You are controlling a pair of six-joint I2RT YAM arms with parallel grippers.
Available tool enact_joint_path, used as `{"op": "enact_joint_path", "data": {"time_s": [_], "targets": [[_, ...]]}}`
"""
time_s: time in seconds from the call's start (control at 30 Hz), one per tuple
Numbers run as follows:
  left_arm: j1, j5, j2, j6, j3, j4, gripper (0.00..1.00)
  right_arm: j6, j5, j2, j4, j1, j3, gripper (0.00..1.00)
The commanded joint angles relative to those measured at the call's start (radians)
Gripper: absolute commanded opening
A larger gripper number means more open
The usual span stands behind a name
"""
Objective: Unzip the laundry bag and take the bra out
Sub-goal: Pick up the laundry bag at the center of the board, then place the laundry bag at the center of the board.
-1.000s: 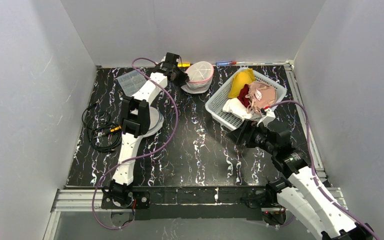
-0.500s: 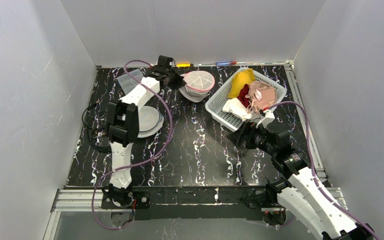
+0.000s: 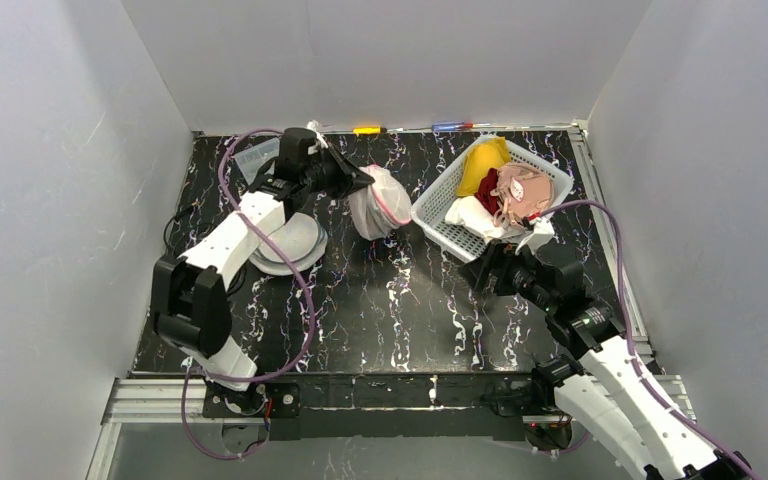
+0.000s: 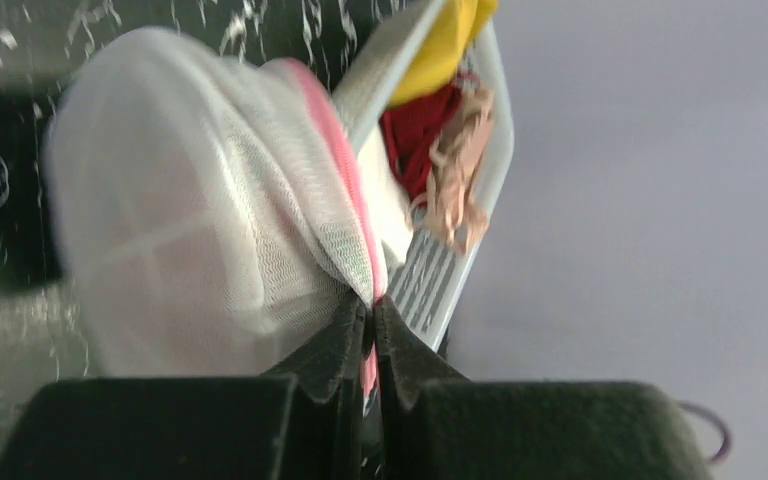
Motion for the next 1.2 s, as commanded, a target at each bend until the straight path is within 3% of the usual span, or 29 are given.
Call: {"op": "enact_joint_path", "data": {"time_s": [0.0,0.17,0.47,0.7,0.97,1.17], "targets": [[-0.031,0.172,-0.160,0.133,-0.090,-0.017,0.00,-0.031,0.045,-0.049,0.012,0.005,0.033,0.92],[-0.056,0.290,-0.318,0.224,-0.246,-0.039,0.00,-0.012,0.027,-0.082,0.068,0.005,-0.006,0.93],[-0.102,0.366,-0.519,0.235,-0.467,-0.019,0.00,0.014,-0.101,-0.065,0.134,0.005,-0.057,0.92],[-0.211,0.385,-0.513,0.213,-0.563,0.116,0.00,0.035,-0.260,0.029,0.204,0.005,-0.067,0.92],[-0.233,0.244,-0.424,0.286,-0.649,0.126,0.00,0.035,-0.264,0.032,0.216,0.005,-0.111,0.92],[-0.233,-0.019,-0.385,0.331,-0.623,-0.085,0.00,0.013,-0.247,0.017,0.178,0.007,-0.116,0.91]]}}
